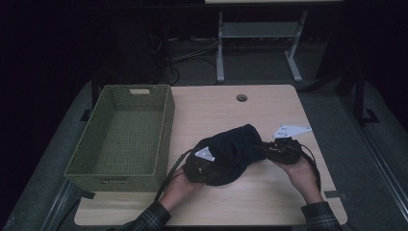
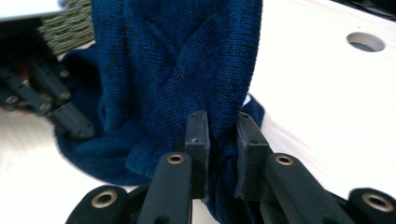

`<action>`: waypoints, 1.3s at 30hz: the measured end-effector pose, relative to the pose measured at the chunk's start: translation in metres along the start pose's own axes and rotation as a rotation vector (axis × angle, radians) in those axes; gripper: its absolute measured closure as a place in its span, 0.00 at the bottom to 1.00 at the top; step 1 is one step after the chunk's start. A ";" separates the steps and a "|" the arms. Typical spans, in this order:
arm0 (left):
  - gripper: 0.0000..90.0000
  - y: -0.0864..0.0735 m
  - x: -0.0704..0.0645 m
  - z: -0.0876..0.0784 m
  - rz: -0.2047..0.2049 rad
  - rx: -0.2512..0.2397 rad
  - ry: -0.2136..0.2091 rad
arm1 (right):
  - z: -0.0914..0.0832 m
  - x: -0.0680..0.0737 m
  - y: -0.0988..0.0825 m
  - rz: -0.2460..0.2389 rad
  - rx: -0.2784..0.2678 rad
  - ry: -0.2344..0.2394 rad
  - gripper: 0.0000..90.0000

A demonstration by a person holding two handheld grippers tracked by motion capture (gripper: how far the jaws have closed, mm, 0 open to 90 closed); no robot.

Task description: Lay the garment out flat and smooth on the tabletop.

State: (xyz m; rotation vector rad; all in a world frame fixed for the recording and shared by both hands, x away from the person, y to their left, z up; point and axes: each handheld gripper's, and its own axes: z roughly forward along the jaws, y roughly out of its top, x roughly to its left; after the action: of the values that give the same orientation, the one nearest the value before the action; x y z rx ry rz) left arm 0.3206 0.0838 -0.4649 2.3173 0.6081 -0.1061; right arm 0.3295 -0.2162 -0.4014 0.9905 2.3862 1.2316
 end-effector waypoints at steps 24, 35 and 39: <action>1.00 0.003 -0.011 0.003 0.054 0.037 -0.037 | 0.005 -0.025 0.062 -0.006 -0.036 -0.039 0.87; 1.00 0.002 -0.019 0.006 0.069 0.051 -0.093 | 0.010 -0.041 0.070 0.028 -0.033 -0.066 0.88; 1.00 0.001 -0.024 0.007 0.075 0.057 -0.109 | 0.012 -0.045 0.075 0.036 -0.028 -0.083 0.87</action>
State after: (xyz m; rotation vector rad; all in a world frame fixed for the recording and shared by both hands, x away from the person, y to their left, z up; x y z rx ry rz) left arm 0.3009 0.0690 -0.4633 2.3688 0.4691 -0.2155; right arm 0.4019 -0.2097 -0.3519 1.0586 2.2922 1.2085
